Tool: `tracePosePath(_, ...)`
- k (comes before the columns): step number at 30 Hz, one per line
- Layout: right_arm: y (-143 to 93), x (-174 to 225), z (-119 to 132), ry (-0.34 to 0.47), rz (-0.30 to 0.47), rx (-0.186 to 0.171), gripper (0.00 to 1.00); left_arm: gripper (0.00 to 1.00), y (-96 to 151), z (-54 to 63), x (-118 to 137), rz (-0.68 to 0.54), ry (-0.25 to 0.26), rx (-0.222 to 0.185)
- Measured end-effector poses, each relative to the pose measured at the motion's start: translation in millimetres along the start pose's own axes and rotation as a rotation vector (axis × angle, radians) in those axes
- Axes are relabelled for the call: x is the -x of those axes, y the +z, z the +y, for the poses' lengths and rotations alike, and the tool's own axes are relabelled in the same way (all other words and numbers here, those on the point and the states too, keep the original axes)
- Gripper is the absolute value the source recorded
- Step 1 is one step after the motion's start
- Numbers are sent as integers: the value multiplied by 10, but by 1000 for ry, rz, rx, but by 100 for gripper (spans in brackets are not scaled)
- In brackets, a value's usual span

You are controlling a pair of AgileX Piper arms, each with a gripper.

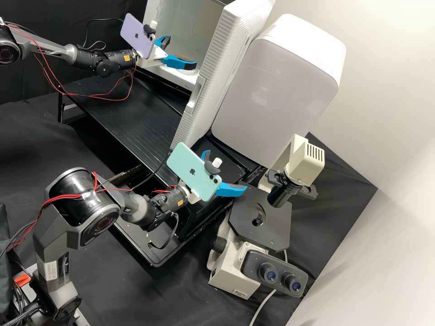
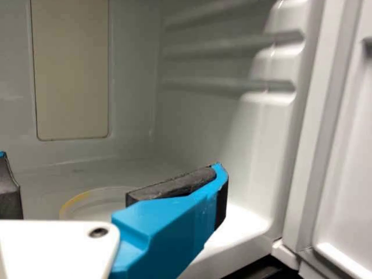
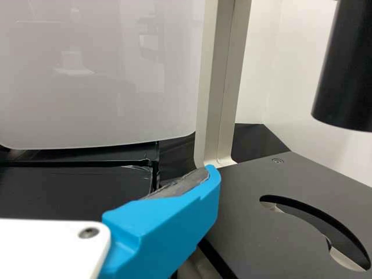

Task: Take the petri dish out of the incubator

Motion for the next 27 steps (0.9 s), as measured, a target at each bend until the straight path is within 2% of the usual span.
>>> tracePosePath(4, 0, 0, 0, 0, 0, 0, 100, 100, -11, 16, -55, 22, 1, 10)
tracePosePath(9, 0, 0, 0, 0, 0, 0, 100, 100, -32, 8, -92, 43, 6, 1)
tracePosePath(13, 0, 0, 0, 0, 0, 0, 100, 100, -71, -97, -119, 59, -17, -10)
tracePosePath(15, 0, 0, 0, 0, 0, 0, 100, 100, -97, -158, -133, 72, -28, -4)
tracePosePath(18, 0, 0, 0, 0, 0, 0, 100, 100, -123, -248, -144, 85, -72, 14)
tracePosePath(27, 0, 0, 0, 0, 0, 0, 100, 100, -128, -261, -146, 87, -77, 21)
